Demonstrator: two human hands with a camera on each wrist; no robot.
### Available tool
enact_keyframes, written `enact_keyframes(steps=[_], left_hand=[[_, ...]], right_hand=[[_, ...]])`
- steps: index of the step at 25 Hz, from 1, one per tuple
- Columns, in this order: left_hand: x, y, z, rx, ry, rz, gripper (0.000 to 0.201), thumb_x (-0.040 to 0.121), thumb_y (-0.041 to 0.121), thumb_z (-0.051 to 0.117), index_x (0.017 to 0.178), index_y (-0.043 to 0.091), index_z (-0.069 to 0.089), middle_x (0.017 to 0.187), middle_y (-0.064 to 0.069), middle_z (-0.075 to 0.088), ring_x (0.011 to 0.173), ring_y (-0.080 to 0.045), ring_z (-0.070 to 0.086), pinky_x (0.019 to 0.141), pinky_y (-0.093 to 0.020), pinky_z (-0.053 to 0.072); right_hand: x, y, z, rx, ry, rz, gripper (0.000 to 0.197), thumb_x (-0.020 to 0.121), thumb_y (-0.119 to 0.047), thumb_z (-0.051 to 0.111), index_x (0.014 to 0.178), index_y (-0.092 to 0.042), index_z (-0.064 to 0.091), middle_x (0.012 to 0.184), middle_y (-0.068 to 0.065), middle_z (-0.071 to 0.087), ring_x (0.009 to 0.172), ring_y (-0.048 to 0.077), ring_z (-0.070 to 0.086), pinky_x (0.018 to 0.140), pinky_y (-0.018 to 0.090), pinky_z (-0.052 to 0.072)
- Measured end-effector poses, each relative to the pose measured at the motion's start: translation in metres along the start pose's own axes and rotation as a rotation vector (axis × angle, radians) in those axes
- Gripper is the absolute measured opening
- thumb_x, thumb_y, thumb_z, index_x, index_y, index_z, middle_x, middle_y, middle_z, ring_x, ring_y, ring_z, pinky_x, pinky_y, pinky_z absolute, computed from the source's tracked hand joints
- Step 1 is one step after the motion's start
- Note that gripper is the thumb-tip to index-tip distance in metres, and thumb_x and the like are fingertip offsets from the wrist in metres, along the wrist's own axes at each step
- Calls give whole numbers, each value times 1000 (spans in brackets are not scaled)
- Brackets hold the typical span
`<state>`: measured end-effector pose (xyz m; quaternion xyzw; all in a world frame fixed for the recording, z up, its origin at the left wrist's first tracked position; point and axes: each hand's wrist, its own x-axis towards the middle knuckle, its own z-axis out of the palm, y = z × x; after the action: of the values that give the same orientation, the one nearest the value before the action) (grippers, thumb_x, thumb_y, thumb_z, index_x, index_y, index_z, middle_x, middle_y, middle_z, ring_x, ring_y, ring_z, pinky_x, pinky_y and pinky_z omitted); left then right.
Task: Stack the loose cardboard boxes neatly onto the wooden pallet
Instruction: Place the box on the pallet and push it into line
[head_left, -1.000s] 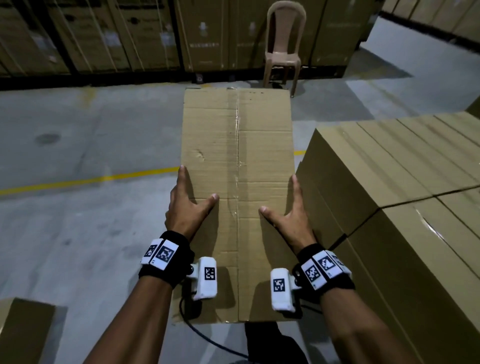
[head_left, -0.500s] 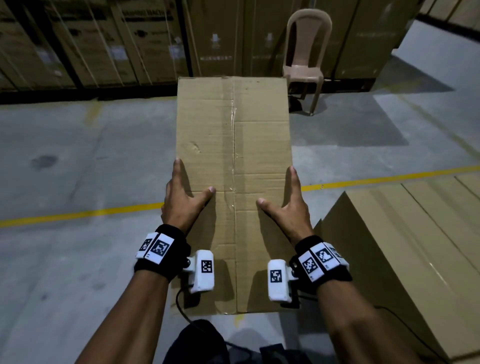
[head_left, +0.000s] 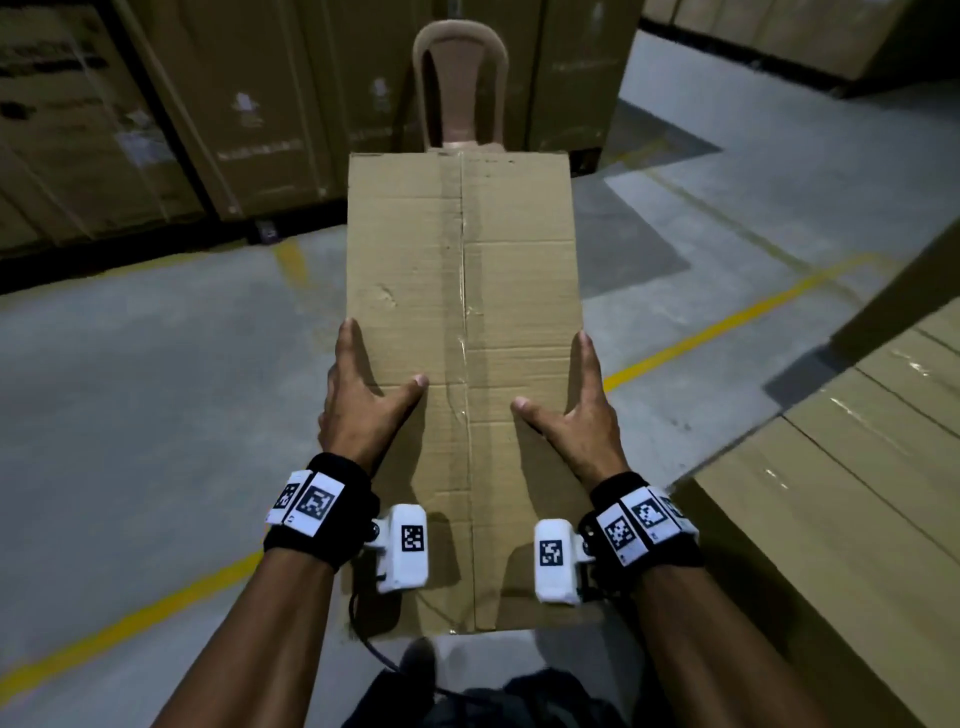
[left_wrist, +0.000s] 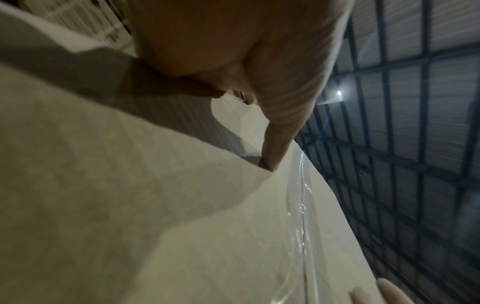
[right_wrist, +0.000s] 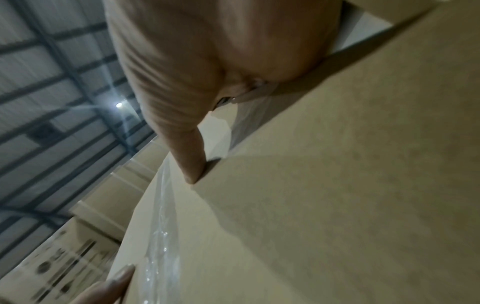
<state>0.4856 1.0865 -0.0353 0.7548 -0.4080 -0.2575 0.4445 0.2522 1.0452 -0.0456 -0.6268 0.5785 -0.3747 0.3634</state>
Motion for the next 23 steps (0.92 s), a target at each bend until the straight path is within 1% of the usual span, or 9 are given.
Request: enact_keyframes(steps=[6, 7, 11, 13, 16, 19, 20, 22, 23], left_hand=[[133, 41, 80, 6, -228, 109, 101, 73, 51, 78, 145, 59, 7, 155, 1, 37, 135, -31, 44, 111, -55, 36], [150, 47, 96, 10, -257, 121, 100, 73, 51, 78, 145, 59, 8, 155, 1, 38, 135, -31, 44, 112, -55, 35], [234, 78, 185, 7, -365, 184, 100, 68, 54, 76, 143, 61, 11, 151, 1, 43, 132, -31, 47, 111, -53, 37], [277, 99, 231, -7, -402, 204, 101, 63, 58, 75, 140, 64, 11, 148, 2, 46, 129, -30, 50, 110, -53, 38], [337, 136, 296, -56, -470, 224, 104, 57, 60, 80, 137, 72, 15, 144, 8, 51, 124, -27, 56, 106, -53, 43], [381, 174, 360, -123, -568, 214, 105, 53, 57, 85, 131, 79, 18, 139, 10, 55, 118, -28, 61, 101, -53, 48], [389, 184, 378, -138, -600, 222, 105, 53, 56, 86, 130, 79, 18, 138, 10, 55, 117, -28, 62, 99, -52, 49], [401, 209, 418, -131, -676, 257, 105, 52, 56, 85, 130, 78, 19, 138, 9, 55, 117, -29, 62, 99, -52, 49], [407, 224, 441, -121, -720, 293, 105, 53, 57, 85, 132, 77, 19, 140, 8, 54, 118, -29, 61, 100, -52, 49]], right_hand=[[98, 17, -8, 12, 217, 155, 109, 78, -39, 85, 158, -44, 10, 160, -14, 33, 144, 17, 39, 118, 40, 32], [112, 23, -10, 16, 250, 164, 109, 78, -38, 85, 158, -43, 11, 160, -14, 33, 143, 16, 39, 118, 39, 32], [197, 57, -29, 66, 380, 218, 108, 79, -31, 85, 159, -39, 12, 160, -13, 31, 145, 14, 36, 111, 22, 28], [246, 70, -44, 95, 408, 244, 107, 80, -30, 84, 158, -41, 12, 161, -12, 31, 146, 15, 34, 107, 20, 26], [311, 78, -72, 100, 459, 299, 108, 80, -34, 83, 158, -43, 9, 161, -9, 33, 144, 20, 37, 109, 25, 30], [357, 89, -102, 110, 542, 359, 109, 78, -39, 83, 155, -50, 7, 159, -7, 37, 141, 22, 42, 115, 36, 35], [367, 89, -112, 108, 570, 371, 109, 78, -41, 83, 155, -50, 6, 160, -7, 36, 141, 22, 42, 115, 36, 35], [383, 95, -135, 96, 638, 408, 107, 81, -39, 82, 157, -47, 6, 160, -14, 26, 144, 20, 33, 113, 24, 25], [392, 102, -146, 97, 682, 450, 106, 83, -36, 81, 158, -45, 6, 160, -15, 20, 146, 18, 26, 111, 22, 20]])
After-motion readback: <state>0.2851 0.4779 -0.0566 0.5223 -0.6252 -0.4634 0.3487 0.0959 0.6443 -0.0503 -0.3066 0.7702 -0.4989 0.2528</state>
